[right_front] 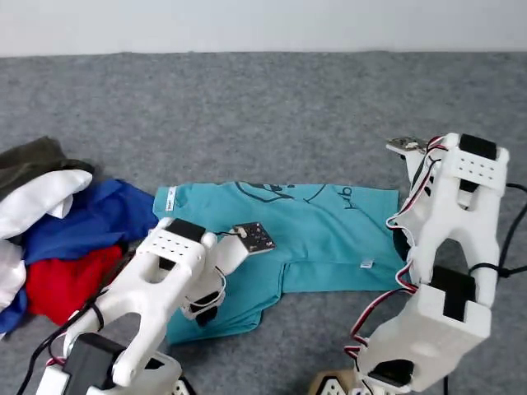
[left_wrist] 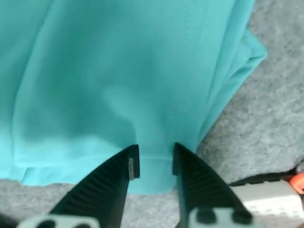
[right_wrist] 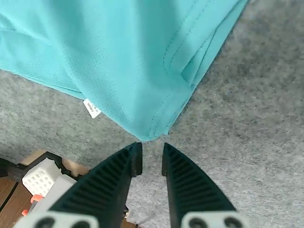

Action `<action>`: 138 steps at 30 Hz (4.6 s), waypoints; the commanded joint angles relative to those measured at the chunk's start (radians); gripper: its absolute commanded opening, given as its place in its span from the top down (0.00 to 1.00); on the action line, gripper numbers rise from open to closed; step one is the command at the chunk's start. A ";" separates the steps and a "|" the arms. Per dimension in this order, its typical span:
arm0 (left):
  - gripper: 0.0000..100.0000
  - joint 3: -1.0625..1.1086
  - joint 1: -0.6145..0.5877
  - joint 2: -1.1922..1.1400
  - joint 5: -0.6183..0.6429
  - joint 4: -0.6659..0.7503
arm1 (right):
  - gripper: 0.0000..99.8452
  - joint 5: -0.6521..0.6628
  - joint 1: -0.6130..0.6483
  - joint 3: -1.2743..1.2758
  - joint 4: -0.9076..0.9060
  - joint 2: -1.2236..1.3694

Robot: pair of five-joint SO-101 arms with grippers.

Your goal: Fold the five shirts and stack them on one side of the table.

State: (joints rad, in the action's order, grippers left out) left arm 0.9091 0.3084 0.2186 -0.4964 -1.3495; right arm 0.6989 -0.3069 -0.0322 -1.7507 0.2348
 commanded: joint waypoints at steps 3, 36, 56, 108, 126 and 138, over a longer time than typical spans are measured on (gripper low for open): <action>0.91 -0.004 0.008 0.038 -0.012 0.005 | 0.92 -0.011 -0.007 -0.006 -0.041 -0.062; 0.94 -0.073 0.081 -0.186 0.003 0.031 | 0.92 -0.006 -0.012 -0.006 -0.041 -0.061; 0.99 -0.139 -0.038 0.133 -0.144 -0.247 | 0.92 -0.005 -0.013 -0.009 -0.041 -0.062; 0.93 -0.573 -0.566 0.046 -0.015 -0.404 | 0.81 -0.034 0.168 -0.012 0.426 0.013; 0.93 -0.568 -0.572 0.051 -0.015 -0.405 | 0.88 0.051 0.191 -0.566 0.430 0.453; 0.93 -0.568 -0.568 0.051 -0.015 -0.405 | 0.88 0.009 0.208 -0.736 -0.048 0.450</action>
State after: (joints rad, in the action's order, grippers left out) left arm 0.3782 -0.2593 0.2601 -0.5194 -1.7238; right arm 0.7419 -0.1089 -0.7242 -1.7446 0.7043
